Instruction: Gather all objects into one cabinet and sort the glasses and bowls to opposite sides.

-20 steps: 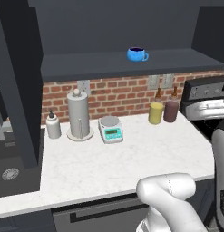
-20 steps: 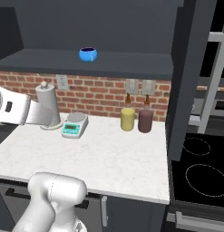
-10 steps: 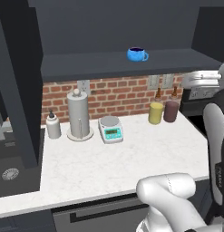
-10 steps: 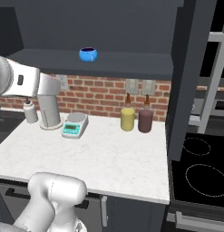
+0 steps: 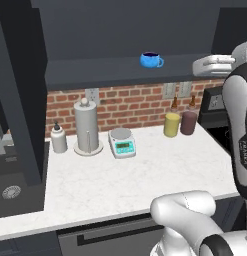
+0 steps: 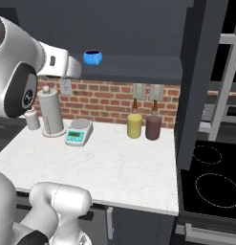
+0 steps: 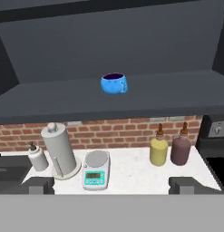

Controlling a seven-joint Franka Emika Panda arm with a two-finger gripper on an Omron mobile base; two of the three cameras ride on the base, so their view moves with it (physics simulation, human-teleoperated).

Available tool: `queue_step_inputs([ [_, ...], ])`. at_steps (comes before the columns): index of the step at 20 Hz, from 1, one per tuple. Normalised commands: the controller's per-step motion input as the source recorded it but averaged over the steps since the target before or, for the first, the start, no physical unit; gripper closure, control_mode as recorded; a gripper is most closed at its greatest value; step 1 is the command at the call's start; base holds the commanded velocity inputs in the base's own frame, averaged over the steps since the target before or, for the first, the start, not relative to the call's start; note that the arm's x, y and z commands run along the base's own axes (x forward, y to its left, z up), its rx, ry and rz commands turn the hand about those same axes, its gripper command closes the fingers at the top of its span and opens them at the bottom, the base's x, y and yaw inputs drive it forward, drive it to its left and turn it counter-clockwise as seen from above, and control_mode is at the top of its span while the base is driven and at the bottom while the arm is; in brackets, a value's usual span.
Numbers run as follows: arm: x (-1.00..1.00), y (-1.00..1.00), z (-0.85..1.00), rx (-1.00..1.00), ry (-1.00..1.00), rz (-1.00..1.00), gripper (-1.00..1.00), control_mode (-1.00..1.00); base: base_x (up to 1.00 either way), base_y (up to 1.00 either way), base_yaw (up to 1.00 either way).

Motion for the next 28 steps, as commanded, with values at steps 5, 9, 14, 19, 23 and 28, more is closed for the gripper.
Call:
queue_step_inputs([
  [5,0.25,-0.02,-0.03,0.00,-0.02,0.16,-1.00,-1.00,0.00,0.00,0.00],
  [9,0.28,0.00,-0.05,0.00,-0.08,0.14,-1.00,-1.00,0.00,0.00,0.00],
  [14,0.43,0.00,0.00,0.00,-0.09,0.07,-1.00,-1.00,0.00,0.00,0.00],
  [19,0.54,0.00,-0.06,0.00,-0.07,0.06,-1.00,-1.00,0.00,0.00,0.00],
  [23,0.48,0.00,-0.18,0.00,-0.06,0.05,-1.00,-1.00,0.00,0.00,0.00],
  [28,0.35,0.00,-0.22,0.00,-0.04,0.07,-1.00,-1.00,0.00,0.00,0.00],
])
